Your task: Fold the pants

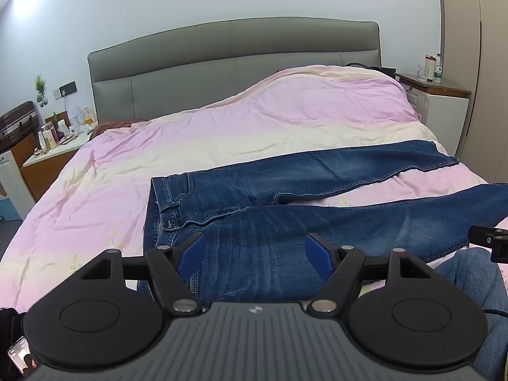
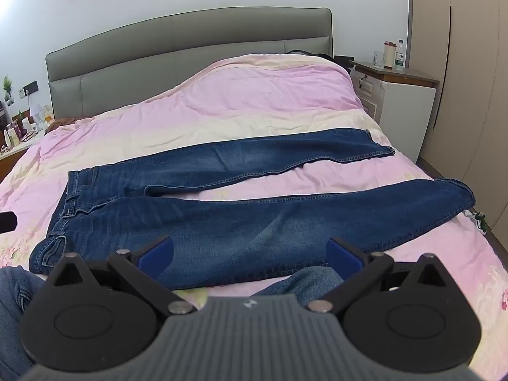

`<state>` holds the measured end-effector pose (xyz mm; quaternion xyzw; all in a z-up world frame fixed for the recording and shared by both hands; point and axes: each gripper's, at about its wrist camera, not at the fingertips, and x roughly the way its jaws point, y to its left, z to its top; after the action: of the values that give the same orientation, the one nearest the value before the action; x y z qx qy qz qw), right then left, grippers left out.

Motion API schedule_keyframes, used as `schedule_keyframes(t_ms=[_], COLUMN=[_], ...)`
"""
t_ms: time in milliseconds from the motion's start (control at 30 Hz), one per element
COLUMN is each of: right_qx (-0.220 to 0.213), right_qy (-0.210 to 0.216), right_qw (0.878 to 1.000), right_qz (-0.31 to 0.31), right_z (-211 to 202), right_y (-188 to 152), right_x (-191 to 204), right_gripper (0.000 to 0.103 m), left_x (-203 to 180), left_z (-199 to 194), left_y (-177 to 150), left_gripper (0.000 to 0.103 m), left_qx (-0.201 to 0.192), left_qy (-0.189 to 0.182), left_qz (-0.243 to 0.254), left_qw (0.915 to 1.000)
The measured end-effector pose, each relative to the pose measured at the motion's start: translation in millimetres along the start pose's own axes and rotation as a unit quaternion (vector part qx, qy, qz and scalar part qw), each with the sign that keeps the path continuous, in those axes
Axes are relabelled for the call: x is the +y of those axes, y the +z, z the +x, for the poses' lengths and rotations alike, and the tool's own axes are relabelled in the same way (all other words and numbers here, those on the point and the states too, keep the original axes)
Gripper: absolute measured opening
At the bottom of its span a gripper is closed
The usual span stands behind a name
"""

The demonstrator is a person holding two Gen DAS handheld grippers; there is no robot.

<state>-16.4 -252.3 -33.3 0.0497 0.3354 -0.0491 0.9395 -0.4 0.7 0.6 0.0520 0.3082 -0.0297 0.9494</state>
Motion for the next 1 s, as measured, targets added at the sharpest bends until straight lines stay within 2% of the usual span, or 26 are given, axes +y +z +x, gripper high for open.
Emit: schedule_keyframes(t_ms=[333, 1000], right_qx=[-0.006, 0.007], right_qy=[-0.001, 0.002], right_qw=[1.0, 1.0], right_qz=[-0.015, -0.005], right_z=[-7.3, -0.6], right_y=[2.5, -3.4], right_x=[1.4, 0.8], right_gripper=[0.098, 0.098], left_x=[1.7, -1.8], left_z=[-2.5, -0.2], left_y=[-0.1, -1.6], left_gripper=[0.085, 0.085], left_qx=[0.003, 0.014], left_qy=[-0.002, -0.003], left_qz=[0.002, 0.002], left_qw=[1.0, 0.9999])
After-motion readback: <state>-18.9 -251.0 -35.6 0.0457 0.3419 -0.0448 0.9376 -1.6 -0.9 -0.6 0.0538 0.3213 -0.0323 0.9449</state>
